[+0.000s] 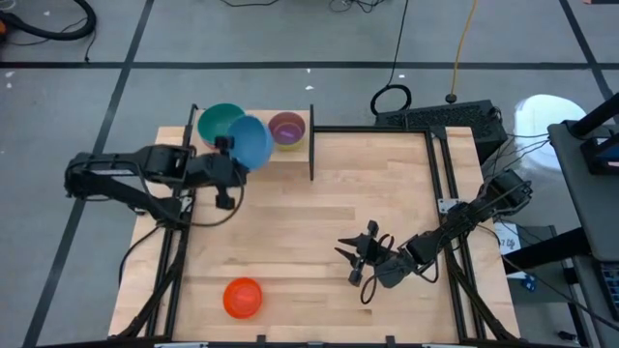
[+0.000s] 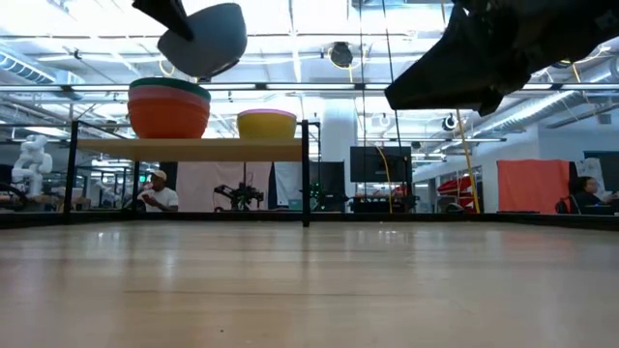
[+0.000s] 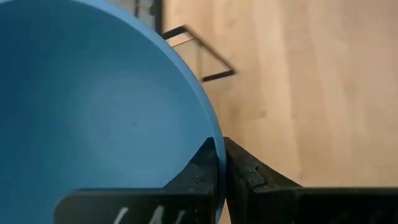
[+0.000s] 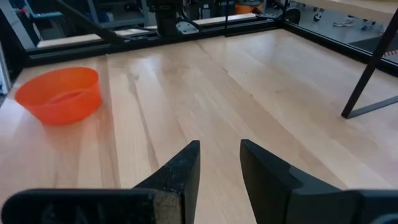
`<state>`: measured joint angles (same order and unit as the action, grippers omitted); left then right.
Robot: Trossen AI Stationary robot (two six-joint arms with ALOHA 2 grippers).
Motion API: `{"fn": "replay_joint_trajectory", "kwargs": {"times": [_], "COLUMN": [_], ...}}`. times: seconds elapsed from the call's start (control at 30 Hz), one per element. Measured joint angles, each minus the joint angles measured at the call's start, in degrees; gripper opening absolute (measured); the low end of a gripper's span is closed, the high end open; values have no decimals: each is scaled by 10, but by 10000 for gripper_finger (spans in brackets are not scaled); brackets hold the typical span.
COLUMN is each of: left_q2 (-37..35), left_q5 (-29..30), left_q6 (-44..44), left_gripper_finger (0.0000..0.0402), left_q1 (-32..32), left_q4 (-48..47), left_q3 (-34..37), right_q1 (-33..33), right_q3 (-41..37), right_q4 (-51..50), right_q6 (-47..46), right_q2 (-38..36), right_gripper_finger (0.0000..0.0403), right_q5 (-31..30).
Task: Place and stack bowls onto a shelf
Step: Stack the blue bowl into the blue green bowl on the shelf
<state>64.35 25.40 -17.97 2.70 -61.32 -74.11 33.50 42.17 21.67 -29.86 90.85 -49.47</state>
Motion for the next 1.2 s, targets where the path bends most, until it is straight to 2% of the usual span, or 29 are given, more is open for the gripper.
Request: {"fn": "replay_joint_trajectory", "kwargs": {"times": [0.17, 0.33, 0.5, 0.6, 0.73, 0.97, 1.2], "left_q2": [-7, 1, 6, 9, 12, 43, 81], "left_q5": [11, 12, 13, 10, -28, -83, -137], "left_q6": [-7, -3, -7, -18, -35, -62, -63], "left_gripper_finger": [23, 8, 21, 21, 8, 23, 9], "left_q1": [-48, -97, -152, -188, -237, -308, -366], "left_q4": [-13, -47, -80, -103, -117, -137, -163], "left_q3": [-17, -86, -143, -153, -154, -154, -153], "right_q1": [0, 0, 0, 0, 0, 0, 0], "right_q3": [0, 0, 0, 0, 0, 0, 0], "right_q4": [1, 3, 4, 4, 7, 8, 8], "right_q6": [12, 17, 17, 10, 6, 6, 5], "right_q2": [0, 0, 0, 0, 0, 0, 0], "right_gripper_finger": [109, 109, 109, 109, 109, 109, 109], "right_q5": [0, 0, 0, 0, 0, 0, 1]}}
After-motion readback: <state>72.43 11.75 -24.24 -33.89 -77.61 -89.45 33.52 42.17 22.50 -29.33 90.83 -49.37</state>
